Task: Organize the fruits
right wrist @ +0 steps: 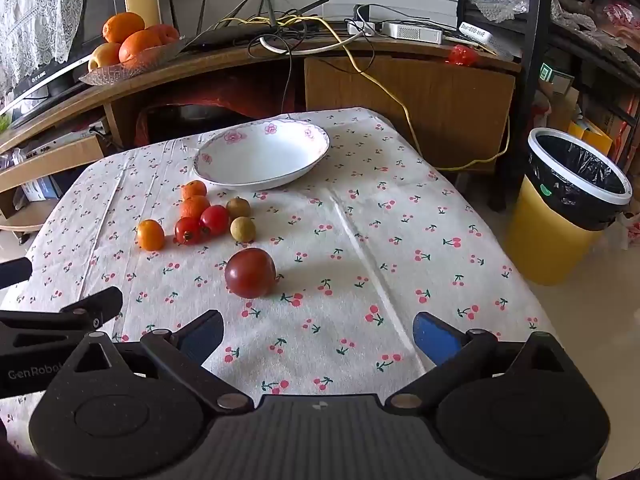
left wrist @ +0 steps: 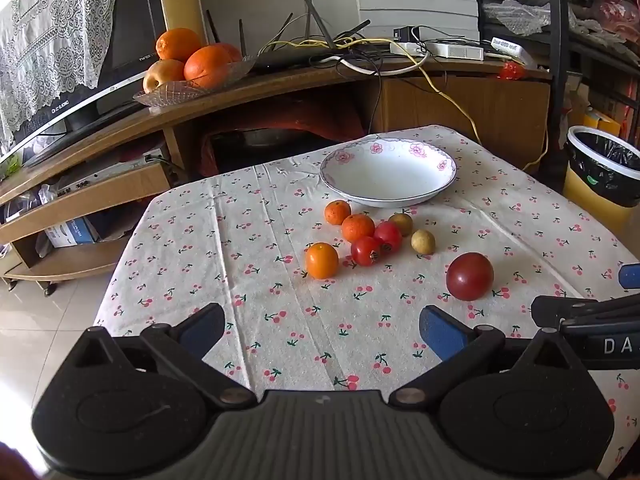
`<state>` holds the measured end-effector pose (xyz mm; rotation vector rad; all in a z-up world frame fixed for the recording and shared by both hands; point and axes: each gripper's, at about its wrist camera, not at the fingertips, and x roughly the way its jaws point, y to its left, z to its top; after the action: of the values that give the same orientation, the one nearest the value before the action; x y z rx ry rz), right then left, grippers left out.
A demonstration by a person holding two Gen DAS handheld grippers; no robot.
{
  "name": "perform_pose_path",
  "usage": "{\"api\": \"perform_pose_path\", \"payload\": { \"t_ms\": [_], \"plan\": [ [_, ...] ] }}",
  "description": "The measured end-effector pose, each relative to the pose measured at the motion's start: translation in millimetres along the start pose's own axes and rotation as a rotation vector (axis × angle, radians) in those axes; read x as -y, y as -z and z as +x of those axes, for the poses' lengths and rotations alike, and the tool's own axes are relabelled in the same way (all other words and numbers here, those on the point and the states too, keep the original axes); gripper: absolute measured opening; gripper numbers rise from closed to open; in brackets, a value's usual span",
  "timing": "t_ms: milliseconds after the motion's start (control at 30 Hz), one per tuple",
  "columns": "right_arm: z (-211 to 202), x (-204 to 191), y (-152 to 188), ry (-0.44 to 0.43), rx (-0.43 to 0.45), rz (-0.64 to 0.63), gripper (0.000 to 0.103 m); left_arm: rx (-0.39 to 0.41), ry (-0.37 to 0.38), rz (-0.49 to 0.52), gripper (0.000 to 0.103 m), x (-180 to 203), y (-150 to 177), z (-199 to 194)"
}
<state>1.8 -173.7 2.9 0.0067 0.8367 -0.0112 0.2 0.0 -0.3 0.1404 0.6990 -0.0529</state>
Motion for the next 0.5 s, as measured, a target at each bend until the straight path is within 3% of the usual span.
{"api": "perform_pose_path", "payload": {
  "t_ms": [500],
  "plan": [
    [8.0,-3.8,4.7,-0.012,-0.029,-0.008,0.094,-0.04,-0.002,0.004,0.103,-1.0,4.4,6.3]
  ]
}}
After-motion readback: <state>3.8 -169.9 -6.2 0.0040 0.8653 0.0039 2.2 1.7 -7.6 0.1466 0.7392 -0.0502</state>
